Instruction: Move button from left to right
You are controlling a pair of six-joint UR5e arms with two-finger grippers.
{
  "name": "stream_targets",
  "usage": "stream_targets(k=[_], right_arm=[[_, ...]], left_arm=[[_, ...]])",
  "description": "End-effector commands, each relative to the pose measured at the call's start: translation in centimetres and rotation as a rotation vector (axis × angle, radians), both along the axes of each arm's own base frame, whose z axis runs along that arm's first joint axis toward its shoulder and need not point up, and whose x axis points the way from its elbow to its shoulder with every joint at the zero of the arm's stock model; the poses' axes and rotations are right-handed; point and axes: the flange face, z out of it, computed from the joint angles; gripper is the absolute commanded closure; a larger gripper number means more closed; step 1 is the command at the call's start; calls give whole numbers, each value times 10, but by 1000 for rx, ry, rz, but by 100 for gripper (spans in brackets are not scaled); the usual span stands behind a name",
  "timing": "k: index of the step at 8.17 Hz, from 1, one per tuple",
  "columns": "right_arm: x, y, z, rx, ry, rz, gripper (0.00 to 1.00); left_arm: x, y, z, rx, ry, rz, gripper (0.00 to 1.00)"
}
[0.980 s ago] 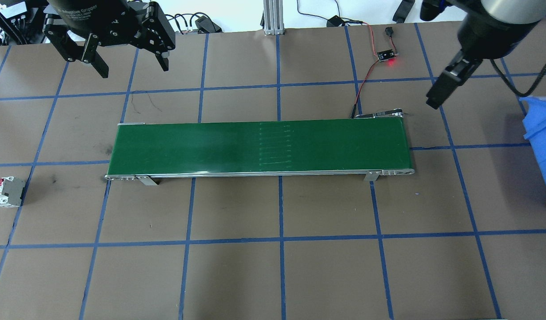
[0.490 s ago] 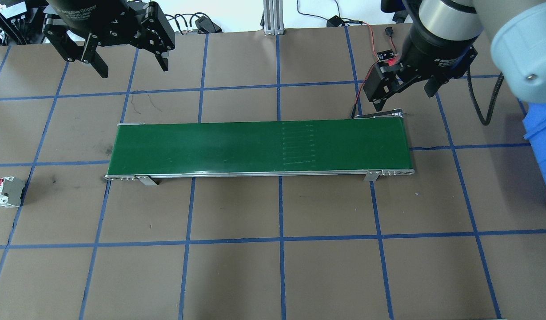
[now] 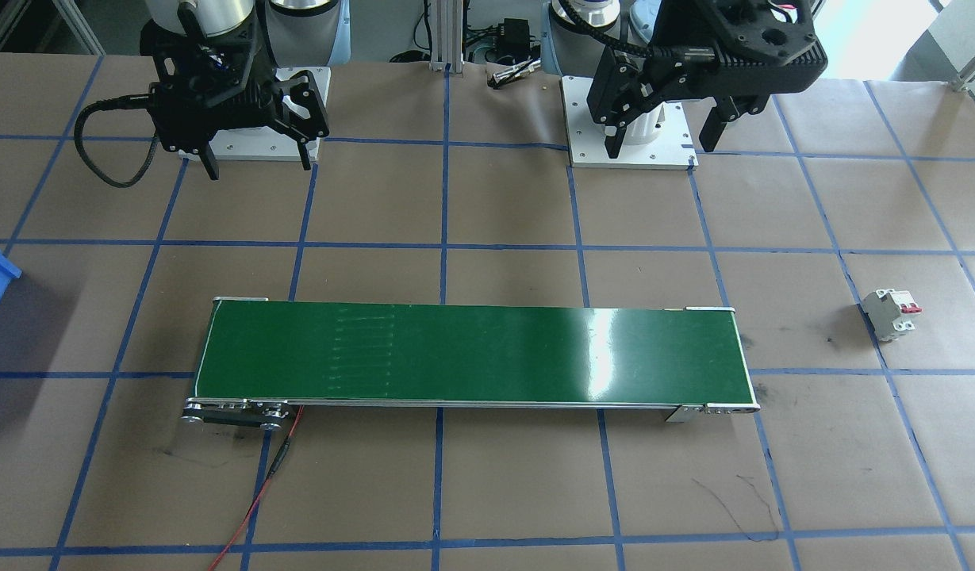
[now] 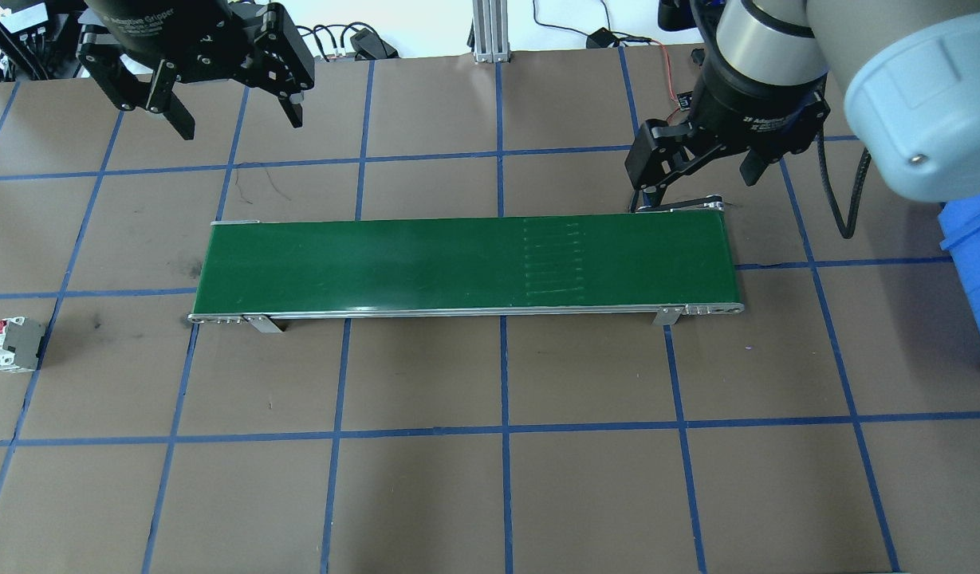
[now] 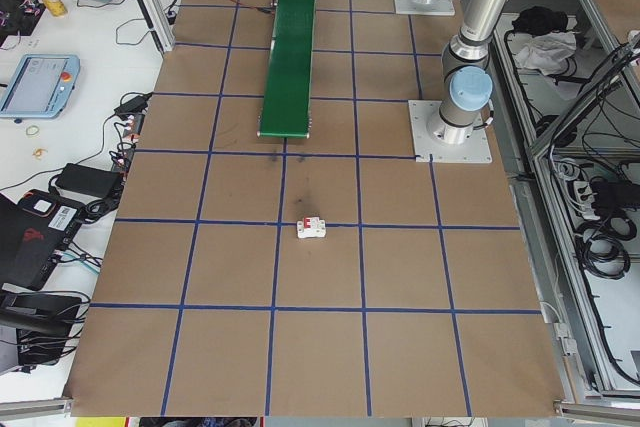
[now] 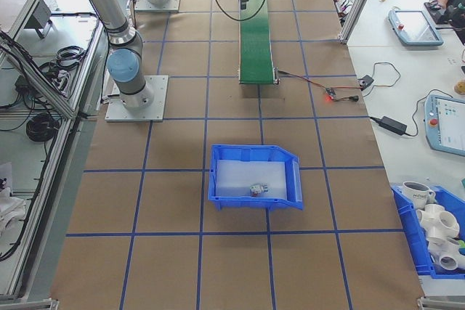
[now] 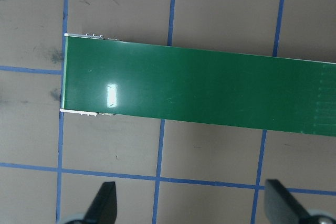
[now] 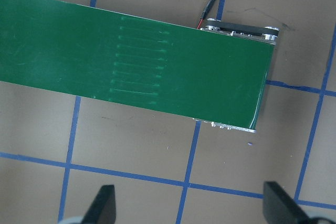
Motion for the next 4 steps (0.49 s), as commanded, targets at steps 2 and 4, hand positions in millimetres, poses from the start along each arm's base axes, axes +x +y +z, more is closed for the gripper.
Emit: stream_targets(k=[2, 4], right_arm=[[-1, -3, 2, -10, -7, -12, 0], [-25, -11, 1, 3, 3, -46, 0]], left_arm=[[0, 0, 0, -1, 0, 1, 0], [0, 0, 0, -1, 0, 1, 0]])
